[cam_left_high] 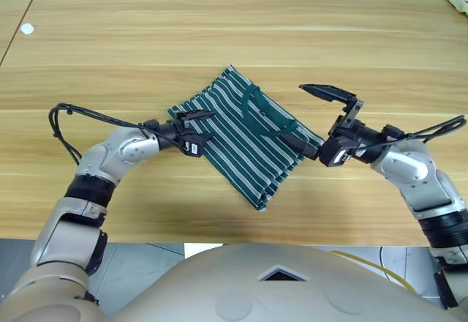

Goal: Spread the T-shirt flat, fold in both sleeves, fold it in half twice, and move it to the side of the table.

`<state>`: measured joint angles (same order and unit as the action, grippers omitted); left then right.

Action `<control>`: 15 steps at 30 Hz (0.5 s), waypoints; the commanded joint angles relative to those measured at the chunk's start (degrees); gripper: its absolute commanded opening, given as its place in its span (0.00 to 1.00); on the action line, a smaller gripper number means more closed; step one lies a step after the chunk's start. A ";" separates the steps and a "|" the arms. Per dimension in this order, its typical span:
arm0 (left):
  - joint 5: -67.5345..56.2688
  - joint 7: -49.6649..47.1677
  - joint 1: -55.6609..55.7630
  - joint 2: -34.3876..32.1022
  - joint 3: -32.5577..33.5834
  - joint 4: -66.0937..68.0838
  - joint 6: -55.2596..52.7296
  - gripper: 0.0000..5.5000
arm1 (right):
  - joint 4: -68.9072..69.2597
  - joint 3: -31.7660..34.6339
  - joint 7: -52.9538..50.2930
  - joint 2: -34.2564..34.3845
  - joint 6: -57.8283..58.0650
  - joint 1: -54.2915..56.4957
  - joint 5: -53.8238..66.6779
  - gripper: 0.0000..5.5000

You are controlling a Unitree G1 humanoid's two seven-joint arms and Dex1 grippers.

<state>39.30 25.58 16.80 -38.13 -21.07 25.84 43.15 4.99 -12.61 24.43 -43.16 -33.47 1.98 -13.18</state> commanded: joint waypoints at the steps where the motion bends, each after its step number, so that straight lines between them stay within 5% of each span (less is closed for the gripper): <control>1: 7.42 1.51 -1.62 -3.97 -4.19 2.07 -4.31 0.56 | -12.44 -1.39 -8.11 3.04 7.46 8.47 -16.04 0.98; 8: 9.10 -5.27 3.09 -2.44 -6.72 4.59 -3.94 0.56 | -24.79 -8.34 -13.90 5.41 8.04 12.19 -27.78 0.98; 15: 15.61 -38.14 16.48 2.41 -4.68 12.68 -5.85 0.56 | -24.90 -11.08 -13.06 6.23 5.24 10.97 -26.98 0.98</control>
<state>52.74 -2.74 28.27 -36.09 -26.87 36.11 38.26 -20.21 -22.15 9.33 -36.76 -26.90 14.89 -40.38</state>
